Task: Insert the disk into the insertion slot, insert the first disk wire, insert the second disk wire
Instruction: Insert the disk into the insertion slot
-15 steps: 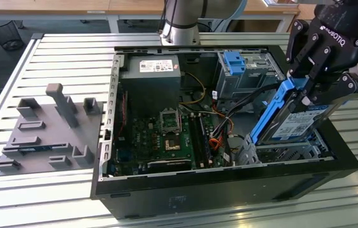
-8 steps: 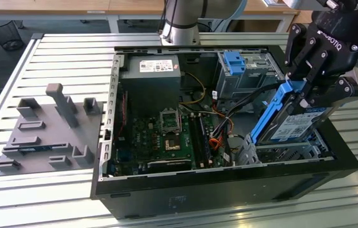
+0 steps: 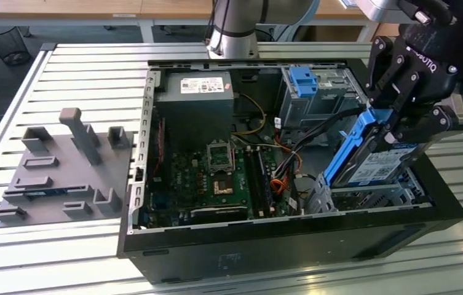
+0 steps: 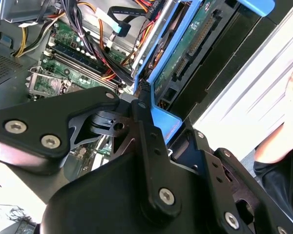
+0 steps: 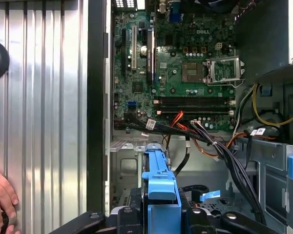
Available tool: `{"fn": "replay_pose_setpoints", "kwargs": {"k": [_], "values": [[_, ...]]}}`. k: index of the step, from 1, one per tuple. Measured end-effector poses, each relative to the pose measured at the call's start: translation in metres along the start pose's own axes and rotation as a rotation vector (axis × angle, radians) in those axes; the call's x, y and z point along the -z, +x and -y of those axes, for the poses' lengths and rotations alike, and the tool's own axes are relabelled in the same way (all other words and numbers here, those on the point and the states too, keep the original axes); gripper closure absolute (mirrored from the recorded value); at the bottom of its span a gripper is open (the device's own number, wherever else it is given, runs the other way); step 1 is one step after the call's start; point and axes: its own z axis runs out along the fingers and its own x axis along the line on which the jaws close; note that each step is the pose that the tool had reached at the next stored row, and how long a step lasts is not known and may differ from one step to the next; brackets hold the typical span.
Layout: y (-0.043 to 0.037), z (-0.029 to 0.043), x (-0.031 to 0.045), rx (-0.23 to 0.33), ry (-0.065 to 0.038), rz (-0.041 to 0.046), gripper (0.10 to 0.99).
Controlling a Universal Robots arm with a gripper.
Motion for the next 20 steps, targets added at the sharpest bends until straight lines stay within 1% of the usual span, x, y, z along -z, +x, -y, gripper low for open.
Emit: {"fn": "replay_pose_setpoints", "kwargs": {"k": [20], "values": [[0.0,0.0002,-0.0138,0.0,0.0,0.0,0.722]]}}
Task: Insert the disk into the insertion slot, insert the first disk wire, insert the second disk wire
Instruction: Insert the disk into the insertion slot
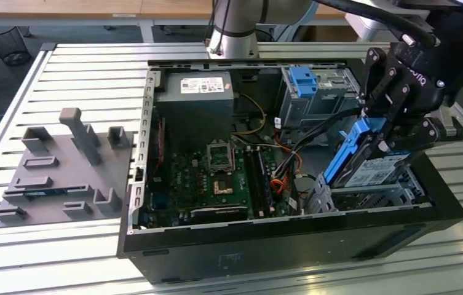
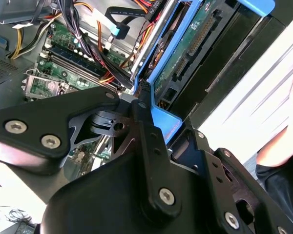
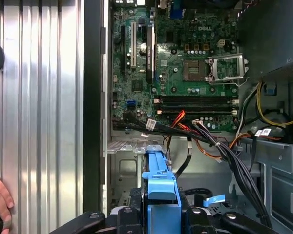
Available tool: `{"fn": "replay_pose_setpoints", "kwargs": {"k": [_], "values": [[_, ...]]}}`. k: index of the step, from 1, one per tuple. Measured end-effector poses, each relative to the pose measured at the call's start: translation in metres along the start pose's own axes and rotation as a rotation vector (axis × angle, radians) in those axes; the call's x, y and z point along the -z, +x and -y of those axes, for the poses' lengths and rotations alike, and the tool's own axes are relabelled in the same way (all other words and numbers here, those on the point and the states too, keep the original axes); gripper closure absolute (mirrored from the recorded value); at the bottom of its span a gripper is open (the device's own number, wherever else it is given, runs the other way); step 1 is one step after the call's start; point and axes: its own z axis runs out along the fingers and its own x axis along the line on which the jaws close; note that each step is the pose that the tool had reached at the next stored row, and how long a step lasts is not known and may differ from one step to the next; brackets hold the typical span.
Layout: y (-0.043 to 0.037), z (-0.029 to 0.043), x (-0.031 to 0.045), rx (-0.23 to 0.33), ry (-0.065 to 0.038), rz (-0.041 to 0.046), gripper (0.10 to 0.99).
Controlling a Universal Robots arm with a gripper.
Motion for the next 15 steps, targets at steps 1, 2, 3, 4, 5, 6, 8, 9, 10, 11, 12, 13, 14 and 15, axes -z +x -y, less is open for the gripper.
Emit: {"fn": "replay_pose_setpoints", "kwargs": {"k": [1,2,3,4,5,6,8,9,10,11,12,13,14,15], "values": [[0.0,0.0,-0.0005,0.0,0.0,0.0001,0.722],[0.0,0.0,-0.001,0.0,0.0,0.0,0.722],[0.0,0.0,-0.0016,0.0,0.0,0.0,0.722],[0.0,0.0,-0.0022,0.0,0.0,0.0,0.722],[0.0,0.0001,-0.0028,0.0,0.0,0.0001,0.722],[0.0,0.0001,-0.0034,0.0,0.0,0.0,0.722],[0.0,0.0001,-0.0045,0.0,0.0,0.0,0.722],[0.0,0.0001,-0.0052,0.0,0.0,0.0001,0.722],[0.0,0.0001,-0.0057,0.0,0.0,0.0001,0.722],[0.0,0.0001,-0.0063,0.0,0.0,0.0,0.722],[0.0,0.0001,-0.0069,0.0,0.0,0.0001,0.722],[0.0,0.0001,-0.0075,0.0,0.0,0.0,0.722],[0.0,0.0001,-0.0081,0.0,0.0,0.0,0.722],[0.0,0.0002,-0.0087,0.0,0.0,0.0,0.722]]}}
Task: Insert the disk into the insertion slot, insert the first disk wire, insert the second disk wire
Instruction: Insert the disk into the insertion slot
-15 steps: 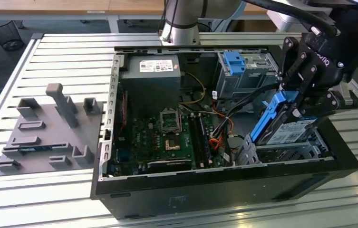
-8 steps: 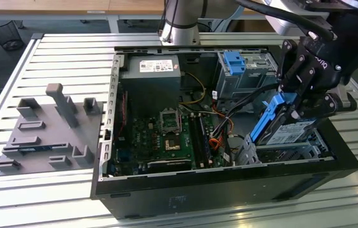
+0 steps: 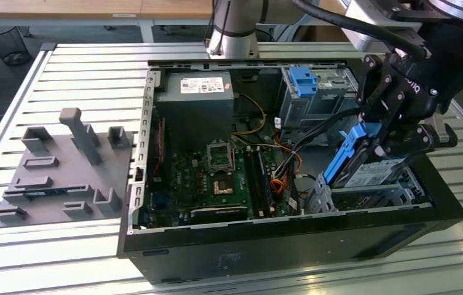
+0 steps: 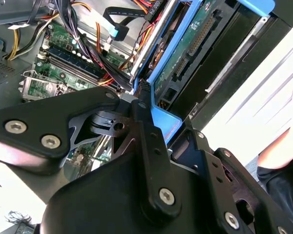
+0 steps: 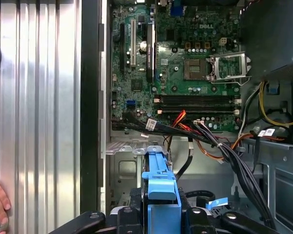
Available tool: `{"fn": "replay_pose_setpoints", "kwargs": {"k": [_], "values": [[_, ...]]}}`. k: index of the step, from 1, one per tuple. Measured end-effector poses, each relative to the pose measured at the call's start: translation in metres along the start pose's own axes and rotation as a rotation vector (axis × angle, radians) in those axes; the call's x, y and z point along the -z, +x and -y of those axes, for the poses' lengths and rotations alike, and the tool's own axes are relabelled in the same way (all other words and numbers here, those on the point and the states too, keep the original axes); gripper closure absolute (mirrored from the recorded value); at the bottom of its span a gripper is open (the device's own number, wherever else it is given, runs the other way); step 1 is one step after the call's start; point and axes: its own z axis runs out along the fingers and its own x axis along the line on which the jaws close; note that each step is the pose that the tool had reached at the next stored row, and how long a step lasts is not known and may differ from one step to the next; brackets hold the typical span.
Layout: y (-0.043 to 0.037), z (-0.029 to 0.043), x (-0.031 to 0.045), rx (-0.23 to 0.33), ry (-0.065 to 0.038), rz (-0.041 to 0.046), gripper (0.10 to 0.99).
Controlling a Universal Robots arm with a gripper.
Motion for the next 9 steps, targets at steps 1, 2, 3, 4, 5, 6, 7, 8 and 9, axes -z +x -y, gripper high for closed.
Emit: {"fn": "replay_pose_setpoints", "kwargs": {"k": [1,2,3,4,5,6,7,8,9], "values": [[0.0,0.0,-0.0007,0.0,0.0,0.0,0.722],[0.0,0.0,-0.0013,0.0,0.0,0.0,0.722],[0.0,0.0,-0.0021,0.0,0.0,0.0,0.722],[0.0,0.0001,-0.0028,0.0,0.0,0.0,0.722],[0.0,0.0001,-0.0036,0.0,0.0,0.0,0.722],[0.0,0.0001,-0.0043,0.0,0.0,-0.0001,0.722],[0.0,0.0001,-0.005,0.0,0.0,0.0,0.722],[0.0,0.0001,-0.0058,0.0,0.0,0.0,0.722],[0.0,0.0001,-0.0074,0.0,0.0,0.0,0.722]]}}
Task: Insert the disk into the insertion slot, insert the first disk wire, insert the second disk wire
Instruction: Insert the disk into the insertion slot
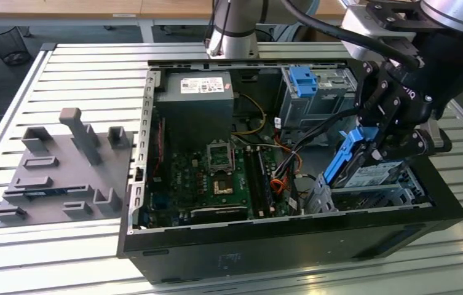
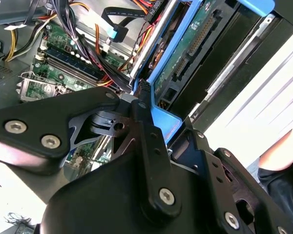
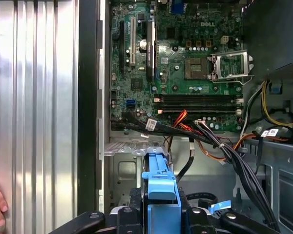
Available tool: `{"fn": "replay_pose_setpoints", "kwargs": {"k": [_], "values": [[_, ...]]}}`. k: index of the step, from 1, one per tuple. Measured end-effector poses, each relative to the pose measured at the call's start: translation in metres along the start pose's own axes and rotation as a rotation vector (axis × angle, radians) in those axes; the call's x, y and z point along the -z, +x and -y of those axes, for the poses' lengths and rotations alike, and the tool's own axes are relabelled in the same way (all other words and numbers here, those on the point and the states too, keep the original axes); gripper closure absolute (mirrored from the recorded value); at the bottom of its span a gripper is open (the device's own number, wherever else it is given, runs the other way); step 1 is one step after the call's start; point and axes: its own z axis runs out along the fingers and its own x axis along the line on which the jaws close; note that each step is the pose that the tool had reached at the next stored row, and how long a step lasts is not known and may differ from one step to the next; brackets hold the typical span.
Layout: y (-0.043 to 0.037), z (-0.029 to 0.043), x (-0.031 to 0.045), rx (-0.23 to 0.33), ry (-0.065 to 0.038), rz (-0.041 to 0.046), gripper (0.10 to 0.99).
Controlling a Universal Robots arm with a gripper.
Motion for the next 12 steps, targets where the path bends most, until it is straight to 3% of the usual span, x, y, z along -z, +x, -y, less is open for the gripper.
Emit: {"fn": "replay_pose_setpoints", "kwargs": {"k": [12], "values": [[0.0,0.0002,-0.0094,0.0,0.0,0.0,0.722]]}}
